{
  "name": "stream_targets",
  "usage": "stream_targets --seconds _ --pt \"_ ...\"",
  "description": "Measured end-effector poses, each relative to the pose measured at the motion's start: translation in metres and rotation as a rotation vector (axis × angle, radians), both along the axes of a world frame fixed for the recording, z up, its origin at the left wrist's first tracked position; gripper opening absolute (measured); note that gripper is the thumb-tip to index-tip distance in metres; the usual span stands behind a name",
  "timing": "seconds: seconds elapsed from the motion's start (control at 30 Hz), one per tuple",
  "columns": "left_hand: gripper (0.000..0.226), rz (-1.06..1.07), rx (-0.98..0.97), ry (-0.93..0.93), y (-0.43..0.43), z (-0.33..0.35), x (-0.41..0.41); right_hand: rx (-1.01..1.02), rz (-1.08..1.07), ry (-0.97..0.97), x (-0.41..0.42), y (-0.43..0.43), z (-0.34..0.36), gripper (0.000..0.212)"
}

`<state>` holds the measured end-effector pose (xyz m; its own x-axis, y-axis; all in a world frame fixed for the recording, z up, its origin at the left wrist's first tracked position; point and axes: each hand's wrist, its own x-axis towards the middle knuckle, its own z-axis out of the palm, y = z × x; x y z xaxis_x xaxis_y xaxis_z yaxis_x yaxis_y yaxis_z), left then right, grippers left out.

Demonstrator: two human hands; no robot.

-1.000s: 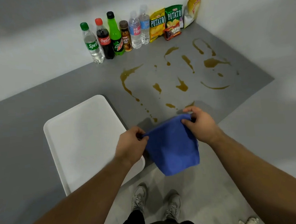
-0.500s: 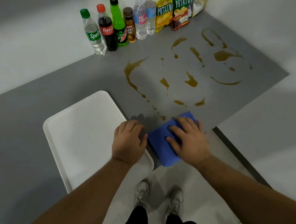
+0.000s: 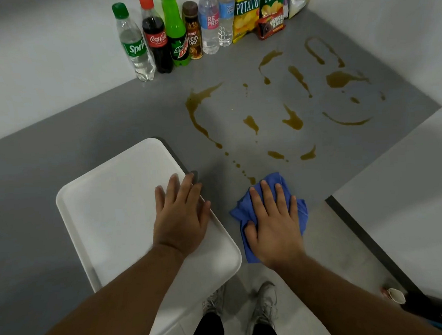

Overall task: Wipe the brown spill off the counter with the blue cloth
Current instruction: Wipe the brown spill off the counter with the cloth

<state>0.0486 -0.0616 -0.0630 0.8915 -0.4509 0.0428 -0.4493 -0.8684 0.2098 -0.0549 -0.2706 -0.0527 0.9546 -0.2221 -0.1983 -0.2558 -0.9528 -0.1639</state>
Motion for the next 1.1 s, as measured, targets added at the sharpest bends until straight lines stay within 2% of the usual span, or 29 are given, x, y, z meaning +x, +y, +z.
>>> stream_targets --seconds 0.13,0.3,0.4,0.6,0.8,0.87,1.1 --pt "0.056 -0.002 0.021 -0.021 -0.002 -0.002 0.0 -0.031 -0.056 0.002 0.023 0.008 -0.005 0.078" --pt "0.059 -0.007 0.011 -0.055 -0.002 -0.002 0.002 -0.1 0.111 -0.018 -0.005 -0.019 -0.013 0.072" --pt "0.06 -0.004 0.014 -0.063 -0.002 -0.003 0.002 -0.132 0.043 0.038 -0.008 -0.034 -0.013 0.069" --pt "0.061 -0.012 0.025 -0.066 -0.002 -0.007 0.003 -0.096 -0.051 0.056 0.04 -0.005 -0.007 0.075" --pt "0.059 -0.015 0.023 -0.07 -0.002 -0.007 0.003 -0.013 0.243 0.006 0.013 -0.024 -0.01 0.074" --pt "0.06 -0.014 0.019 -0.075 -0.002 -0.006 0.003 -0.018 0.275 0.016 0.01 -0.039 -0.01 0.073" --pt "0.06 -0.006 0.031 -0.075 -0.003 -0.003 0.001 -0.034 0.155 -0.004 0.052 -0.007 -0.006 0.073"
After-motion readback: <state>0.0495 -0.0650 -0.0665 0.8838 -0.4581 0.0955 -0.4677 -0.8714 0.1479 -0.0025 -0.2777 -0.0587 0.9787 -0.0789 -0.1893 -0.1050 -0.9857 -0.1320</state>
